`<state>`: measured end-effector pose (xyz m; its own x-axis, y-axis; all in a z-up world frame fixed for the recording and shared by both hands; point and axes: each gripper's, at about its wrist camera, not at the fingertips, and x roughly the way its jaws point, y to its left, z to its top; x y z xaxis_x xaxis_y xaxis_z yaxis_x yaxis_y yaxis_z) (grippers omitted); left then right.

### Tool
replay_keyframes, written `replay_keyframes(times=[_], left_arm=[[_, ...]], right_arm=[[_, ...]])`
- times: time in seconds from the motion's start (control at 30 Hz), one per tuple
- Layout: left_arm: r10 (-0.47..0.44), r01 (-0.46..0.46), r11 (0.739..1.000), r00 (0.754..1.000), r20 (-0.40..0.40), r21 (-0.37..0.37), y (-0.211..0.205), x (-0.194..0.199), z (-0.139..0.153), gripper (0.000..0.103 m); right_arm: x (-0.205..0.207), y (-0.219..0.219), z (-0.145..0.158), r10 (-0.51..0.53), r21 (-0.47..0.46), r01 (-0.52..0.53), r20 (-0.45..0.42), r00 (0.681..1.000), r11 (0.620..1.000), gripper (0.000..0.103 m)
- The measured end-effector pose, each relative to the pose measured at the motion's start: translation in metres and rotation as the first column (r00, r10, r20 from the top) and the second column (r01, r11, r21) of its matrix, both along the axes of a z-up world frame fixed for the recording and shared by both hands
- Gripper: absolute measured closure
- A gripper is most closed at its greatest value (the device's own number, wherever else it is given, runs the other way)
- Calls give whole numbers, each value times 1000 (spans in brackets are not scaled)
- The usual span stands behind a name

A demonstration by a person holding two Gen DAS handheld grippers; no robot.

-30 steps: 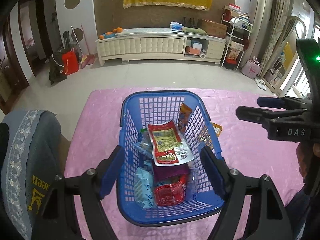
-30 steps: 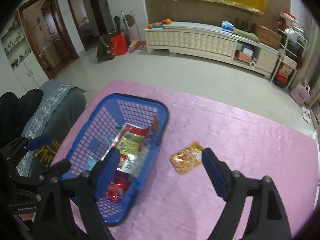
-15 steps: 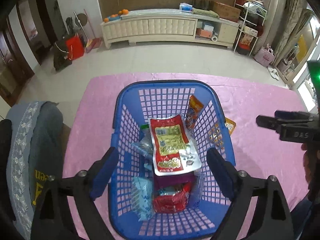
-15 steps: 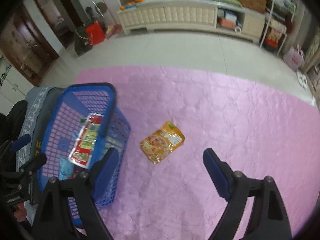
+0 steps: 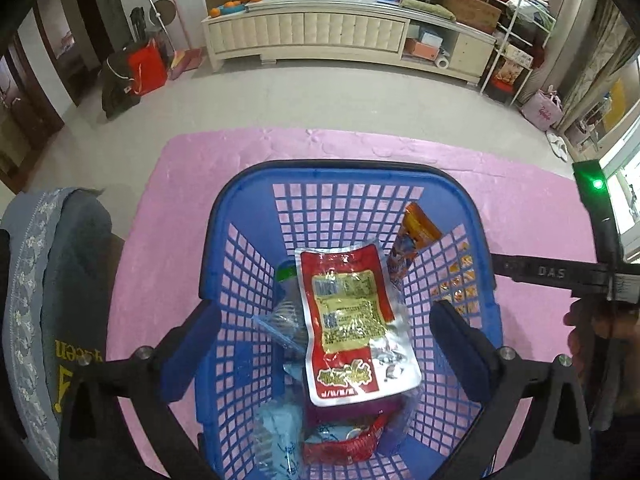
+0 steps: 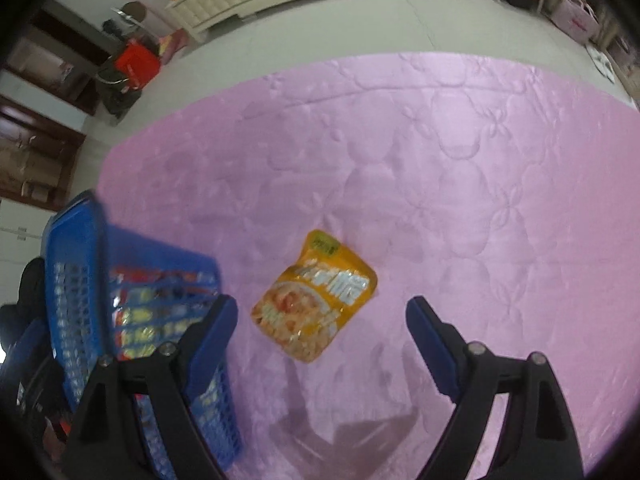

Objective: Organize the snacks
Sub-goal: 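Move the right gripper to the yellow pouch on the mat and grasp it, then carry the yellow pouch over the basket with the right gripper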

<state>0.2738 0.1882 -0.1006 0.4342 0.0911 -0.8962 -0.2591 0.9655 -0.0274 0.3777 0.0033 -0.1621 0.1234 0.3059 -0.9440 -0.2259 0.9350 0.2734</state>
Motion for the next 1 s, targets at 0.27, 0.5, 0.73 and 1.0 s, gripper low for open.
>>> replay_keyframes(times=[0.27, 0.5, 0.73, 1.0], left_arm=[[-17, 18, 999, 999, -39, 26, -1, 14, -17, 0], [-34, 35, 999, 999, -23, 17, 3, 13, -21, 0], [-70, 70, 997, 998, -7, 22, -6, 9, -20, 0], [-90, 91, 995, 996, -8, 49, -18, 3, -15, 0]], right_arm=[[13, 23, -26, -10, -41, 9, -26, 1000, 999, 14], [17, 51, -35, 78, -172, -74, 18, 997, 982, 13], [-2, 61, -36, 226, -271, -196, 81, 971, 942, 35], [-15, 34, -26, 261, -201, -244, 65, 963, 949, 68]])
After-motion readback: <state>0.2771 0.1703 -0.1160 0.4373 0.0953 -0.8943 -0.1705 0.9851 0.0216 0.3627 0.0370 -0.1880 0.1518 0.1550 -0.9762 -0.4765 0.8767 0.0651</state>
